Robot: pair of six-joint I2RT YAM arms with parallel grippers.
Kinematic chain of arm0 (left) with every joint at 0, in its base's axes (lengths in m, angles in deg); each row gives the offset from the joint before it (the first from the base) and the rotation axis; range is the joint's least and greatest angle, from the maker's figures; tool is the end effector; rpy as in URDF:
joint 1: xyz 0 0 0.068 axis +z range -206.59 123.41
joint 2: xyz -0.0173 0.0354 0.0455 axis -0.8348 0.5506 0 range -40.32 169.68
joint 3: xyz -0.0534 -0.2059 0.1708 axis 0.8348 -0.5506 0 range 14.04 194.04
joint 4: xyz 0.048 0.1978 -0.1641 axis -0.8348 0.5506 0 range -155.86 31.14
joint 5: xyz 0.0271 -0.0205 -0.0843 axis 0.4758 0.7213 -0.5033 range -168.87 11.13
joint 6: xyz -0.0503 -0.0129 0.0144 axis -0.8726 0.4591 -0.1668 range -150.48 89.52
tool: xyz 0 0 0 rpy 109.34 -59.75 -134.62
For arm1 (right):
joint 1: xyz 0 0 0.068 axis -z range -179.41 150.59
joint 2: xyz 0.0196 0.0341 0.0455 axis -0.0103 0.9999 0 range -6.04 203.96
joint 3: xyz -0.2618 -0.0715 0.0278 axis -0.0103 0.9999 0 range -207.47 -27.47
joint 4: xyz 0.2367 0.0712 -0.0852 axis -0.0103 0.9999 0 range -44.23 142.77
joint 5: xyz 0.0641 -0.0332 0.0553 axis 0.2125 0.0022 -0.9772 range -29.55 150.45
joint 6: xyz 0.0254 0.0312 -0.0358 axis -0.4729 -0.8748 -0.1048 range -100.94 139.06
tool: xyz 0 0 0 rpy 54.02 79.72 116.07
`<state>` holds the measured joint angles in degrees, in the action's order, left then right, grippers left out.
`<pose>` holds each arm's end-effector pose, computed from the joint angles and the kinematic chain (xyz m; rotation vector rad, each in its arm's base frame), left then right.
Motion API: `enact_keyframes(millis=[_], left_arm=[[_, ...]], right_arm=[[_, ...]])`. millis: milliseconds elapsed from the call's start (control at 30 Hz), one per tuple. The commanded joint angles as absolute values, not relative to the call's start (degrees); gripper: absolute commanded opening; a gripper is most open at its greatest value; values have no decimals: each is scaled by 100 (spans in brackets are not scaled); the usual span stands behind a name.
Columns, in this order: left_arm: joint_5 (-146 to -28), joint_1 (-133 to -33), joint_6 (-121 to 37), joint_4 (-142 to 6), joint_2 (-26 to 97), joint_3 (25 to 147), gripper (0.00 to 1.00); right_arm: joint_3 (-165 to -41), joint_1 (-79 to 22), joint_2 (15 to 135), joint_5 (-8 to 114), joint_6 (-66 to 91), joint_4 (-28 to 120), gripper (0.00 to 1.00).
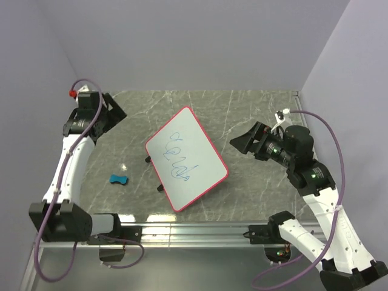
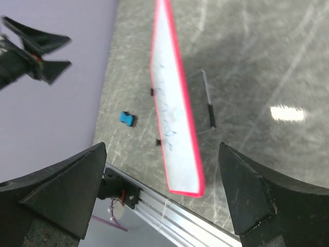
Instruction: Erase the whiteboard
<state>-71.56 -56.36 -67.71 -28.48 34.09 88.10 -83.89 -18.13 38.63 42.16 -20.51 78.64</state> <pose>0.2808 0.0057 0.3595 -0.7824 2.0897 -0.2120 0.1484 0.0621 0.3690 0.1474 2.0441 0.9670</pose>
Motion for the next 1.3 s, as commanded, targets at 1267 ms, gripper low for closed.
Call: enact_keyframes(millis=[1267], left_arm=[[-6209, -5571, -9393, -2174, 2700, 5640, 97]], right_arm=[[-10754, -2270, 7992, 3003, -802, 7970, 79]])
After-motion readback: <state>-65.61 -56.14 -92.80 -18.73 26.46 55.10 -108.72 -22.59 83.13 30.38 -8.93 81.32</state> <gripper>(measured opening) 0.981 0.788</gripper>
